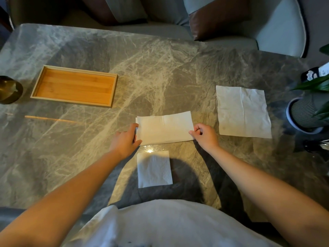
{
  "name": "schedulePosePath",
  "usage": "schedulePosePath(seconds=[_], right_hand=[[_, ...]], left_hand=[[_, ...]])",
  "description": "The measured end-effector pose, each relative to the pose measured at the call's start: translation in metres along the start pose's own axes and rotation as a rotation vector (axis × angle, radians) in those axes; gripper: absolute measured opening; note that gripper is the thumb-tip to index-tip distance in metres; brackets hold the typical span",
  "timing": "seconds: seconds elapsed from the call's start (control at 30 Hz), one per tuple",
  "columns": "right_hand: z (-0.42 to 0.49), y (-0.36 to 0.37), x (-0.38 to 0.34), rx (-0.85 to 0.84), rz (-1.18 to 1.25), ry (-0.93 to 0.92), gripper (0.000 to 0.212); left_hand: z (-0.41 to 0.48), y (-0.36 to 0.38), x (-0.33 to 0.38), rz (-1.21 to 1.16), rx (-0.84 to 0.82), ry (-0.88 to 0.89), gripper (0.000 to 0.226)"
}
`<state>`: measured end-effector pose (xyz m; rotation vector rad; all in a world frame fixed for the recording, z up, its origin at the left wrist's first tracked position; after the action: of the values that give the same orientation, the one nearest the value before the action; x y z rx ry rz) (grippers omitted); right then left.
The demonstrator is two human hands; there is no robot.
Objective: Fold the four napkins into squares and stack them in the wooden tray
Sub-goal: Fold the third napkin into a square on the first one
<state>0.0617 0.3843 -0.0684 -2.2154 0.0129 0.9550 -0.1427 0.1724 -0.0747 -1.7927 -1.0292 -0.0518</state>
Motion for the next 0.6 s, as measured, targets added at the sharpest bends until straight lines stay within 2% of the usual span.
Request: schedulePosePath(seconds=[0.27, 0.37, 0.47, 0.6], right_hand=[[-0.004, 0.000, 0.000, 0.040, -0.019, -0.003, 0.018], [-0.010, -0.008, -0.001, 0.129, -0.001, -0.016, 0.021], [-0.017, -0.014, -0.022, 0.207, -0.123, -0.146, 0.018], [-0.017, 0.020, -0.070, 0.019, -0.299, -0.377, 0.018]], left_hand=[[-0.010, -0.003, -0.006, -0.004, 0.065, -0.044, 0.056], [-0.017, -0.016, -0.002, 0.039, 0.179, -0.011, 0.051], [-0.021, -0.026, 0.012, 0.113, 0.272, 0.082, 0.039], [-0.005, -0.012, 0.039, 0.215, 0.169, 0.175, 0.039]])
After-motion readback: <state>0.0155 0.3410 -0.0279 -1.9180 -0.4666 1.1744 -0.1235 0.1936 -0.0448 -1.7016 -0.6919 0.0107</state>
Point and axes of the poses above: each hand's wrist, its own z-axis towards the middle knuckle, its own y-axis out of the palm, x = y × z, the point moved 10 cm from there along z, towards the middle knuckle, and after that the axes turned 10 degrees about -x, right-handed, at the moved point
